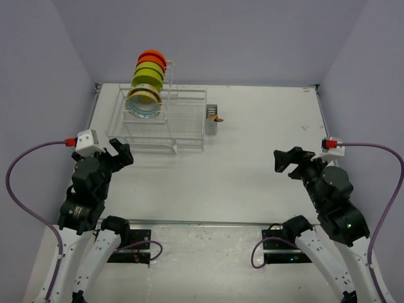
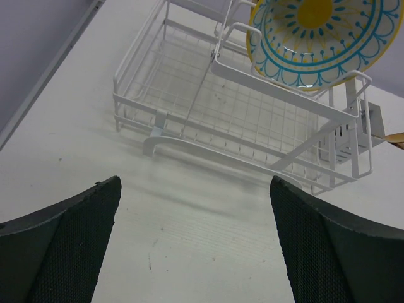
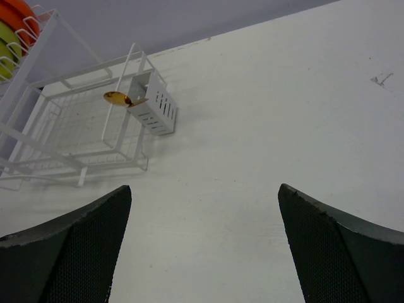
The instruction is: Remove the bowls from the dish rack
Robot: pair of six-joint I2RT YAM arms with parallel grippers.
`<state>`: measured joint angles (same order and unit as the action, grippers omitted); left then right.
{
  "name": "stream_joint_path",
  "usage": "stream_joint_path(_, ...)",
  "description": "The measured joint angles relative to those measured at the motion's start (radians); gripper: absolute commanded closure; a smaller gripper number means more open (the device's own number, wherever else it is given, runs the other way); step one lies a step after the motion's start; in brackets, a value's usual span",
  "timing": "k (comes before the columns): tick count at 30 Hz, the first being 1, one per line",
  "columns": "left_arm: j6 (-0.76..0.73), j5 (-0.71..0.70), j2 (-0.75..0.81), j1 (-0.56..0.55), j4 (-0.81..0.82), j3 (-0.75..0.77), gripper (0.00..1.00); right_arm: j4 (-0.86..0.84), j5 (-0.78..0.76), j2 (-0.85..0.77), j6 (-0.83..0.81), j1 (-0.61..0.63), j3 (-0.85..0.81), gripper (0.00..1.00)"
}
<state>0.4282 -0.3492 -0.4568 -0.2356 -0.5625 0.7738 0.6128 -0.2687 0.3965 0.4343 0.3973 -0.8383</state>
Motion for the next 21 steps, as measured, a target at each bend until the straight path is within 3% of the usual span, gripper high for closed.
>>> stream_joint_path(11, 0.106, -0.011, 0.016, 0.000, -0.074, 0.026, 0.00, -0.002, 0.024, -0.007, 0.011, 0.000, 0.000, 0.01)
stream_joint_path(21, 0.383, 0.261, -0.035, 0.000, -0.046, 0.264, 0.00, -0.009, 0.079, -0.017, 0.019, 0.000, 0.000, 0.01)
